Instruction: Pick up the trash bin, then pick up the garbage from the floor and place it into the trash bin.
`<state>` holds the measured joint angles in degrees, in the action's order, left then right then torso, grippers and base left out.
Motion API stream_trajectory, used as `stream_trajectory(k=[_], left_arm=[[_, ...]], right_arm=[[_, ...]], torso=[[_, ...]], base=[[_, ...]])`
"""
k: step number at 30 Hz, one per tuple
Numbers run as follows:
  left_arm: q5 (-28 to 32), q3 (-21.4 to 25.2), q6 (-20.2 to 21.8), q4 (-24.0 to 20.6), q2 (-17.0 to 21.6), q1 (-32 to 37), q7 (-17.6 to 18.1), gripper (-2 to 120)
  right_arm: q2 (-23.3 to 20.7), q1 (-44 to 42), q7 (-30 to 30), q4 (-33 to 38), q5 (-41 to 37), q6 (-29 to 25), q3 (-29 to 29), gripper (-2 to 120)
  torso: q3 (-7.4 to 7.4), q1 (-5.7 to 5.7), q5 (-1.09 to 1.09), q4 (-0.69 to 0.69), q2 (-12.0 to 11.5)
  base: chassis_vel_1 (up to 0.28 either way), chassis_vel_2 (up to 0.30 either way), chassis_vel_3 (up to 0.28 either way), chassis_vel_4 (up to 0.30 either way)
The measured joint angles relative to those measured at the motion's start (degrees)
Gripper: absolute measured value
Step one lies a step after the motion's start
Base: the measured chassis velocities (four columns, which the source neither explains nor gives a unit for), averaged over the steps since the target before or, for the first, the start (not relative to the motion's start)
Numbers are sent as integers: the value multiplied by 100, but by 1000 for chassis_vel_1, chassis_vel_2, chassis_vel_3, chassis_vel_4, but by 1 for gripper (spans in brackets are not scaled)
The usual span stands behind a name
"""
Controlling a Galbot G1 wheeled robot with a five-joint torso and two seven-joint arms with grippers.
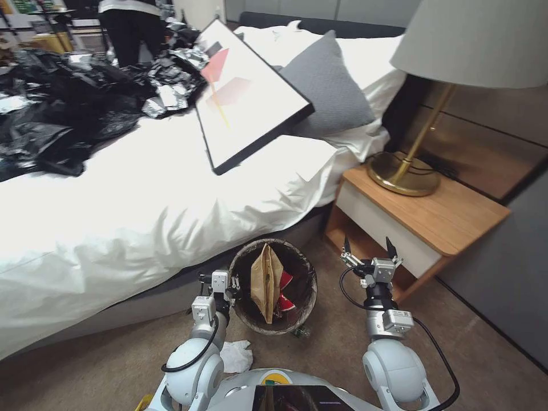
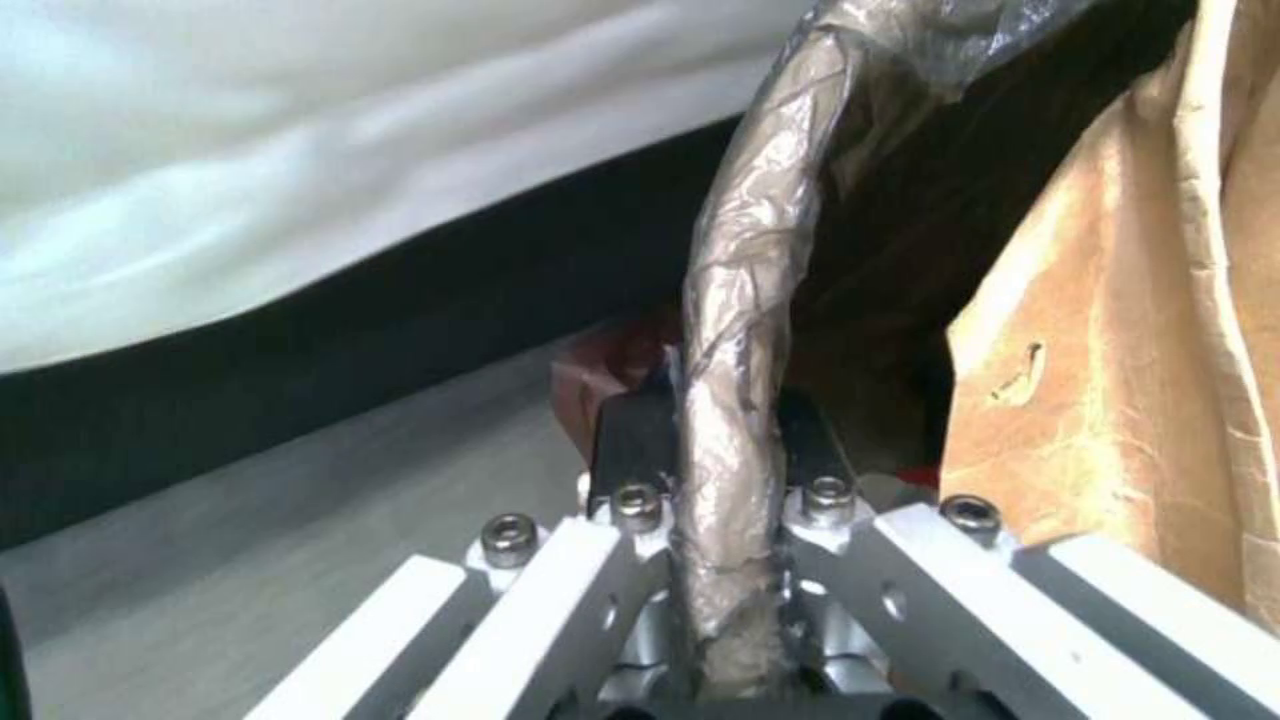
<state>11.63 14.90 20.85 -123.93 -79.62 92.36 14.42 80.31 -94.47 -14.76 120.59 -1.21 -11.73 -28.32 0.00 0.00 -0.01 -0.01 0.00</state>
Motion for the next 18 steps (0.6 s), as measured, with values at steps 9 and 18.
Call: stream_trajectory(k=[9, 18], left_arm=[[35, -38, 8, 20, -5, 21, -8, 0], [38, -62, 12, 39, 1, 30, -12, 2]], right_arm=[[-3, 28, 1, -1, 0, 28, 15, 100], [-23, 48, 0, 3, -3, 61, 41, 100]], torso=[[0, 0, 0, 0, 0], [0, 0, -1, 0, 0]], base=[[119, 117, 129, 120], [127, 121, 130, 118]])
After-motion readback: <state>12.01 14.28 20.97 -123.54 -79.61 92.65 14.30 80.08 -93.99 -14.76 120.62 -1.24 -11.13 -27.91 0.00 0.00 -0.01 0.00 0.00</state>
